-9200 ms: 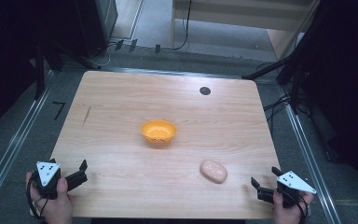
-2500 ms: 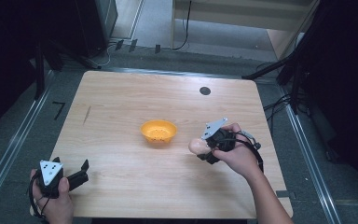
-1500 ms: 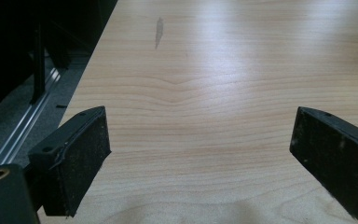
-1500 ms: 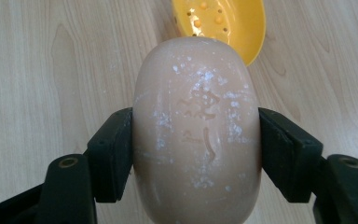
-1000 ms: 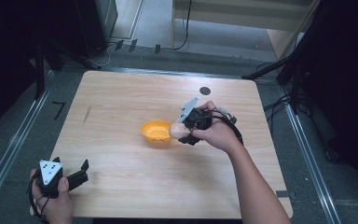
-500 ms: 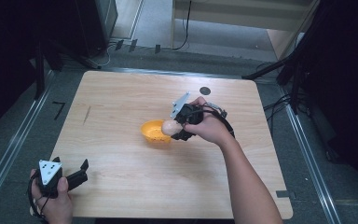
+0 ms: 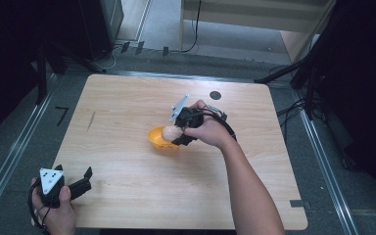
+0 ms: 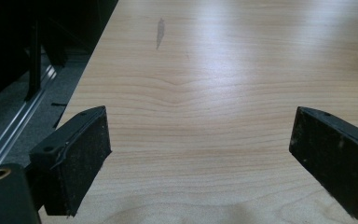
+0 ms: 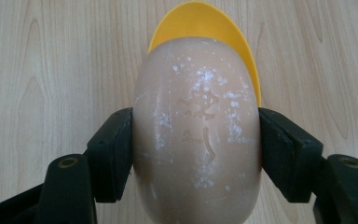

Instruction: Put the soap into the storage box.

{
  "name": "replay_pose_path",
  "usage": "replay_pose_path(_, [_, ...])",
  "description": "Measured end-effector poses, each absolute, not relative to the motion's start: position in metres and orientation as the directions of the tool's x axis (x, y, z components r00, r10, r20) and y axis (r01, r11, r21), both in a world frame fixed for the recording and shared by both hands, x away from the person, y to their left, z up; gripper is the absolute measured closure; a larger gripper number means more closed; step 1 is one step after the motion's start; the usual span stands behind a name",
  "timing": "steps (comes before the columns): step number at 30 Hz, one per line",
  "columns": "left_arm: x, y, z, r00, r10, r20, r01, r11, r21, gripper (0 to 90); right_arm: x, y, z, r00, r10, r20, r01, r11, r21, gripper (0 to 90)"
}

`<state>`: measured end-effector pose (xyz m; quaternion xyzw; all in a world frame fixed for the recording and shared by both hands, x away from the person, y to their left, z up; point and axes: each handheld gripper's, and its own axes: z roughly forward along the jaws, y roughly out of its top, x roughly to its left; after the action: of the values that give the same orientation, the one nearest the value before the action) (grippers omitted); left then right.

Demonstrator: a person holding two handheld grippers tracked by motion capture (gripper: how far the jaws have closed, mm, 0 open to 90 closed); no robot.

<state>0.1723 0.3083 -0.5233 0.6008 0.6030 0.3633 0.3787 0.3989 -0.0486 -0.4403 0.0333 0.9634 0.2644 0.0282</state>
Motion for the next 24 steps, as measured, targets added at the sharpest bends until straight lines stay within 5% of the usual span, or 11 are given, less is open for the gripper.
replay_pose_path(24, [0.172, 0.310, -0.523, 0.012, 0.999, -0.033, 0.451, 0.024, 0.892, 5.5, 0.409, -0.022, -0.450, -0.998, 0.066, -0.008, 0.055, 0.875, 0.482, 33.3])
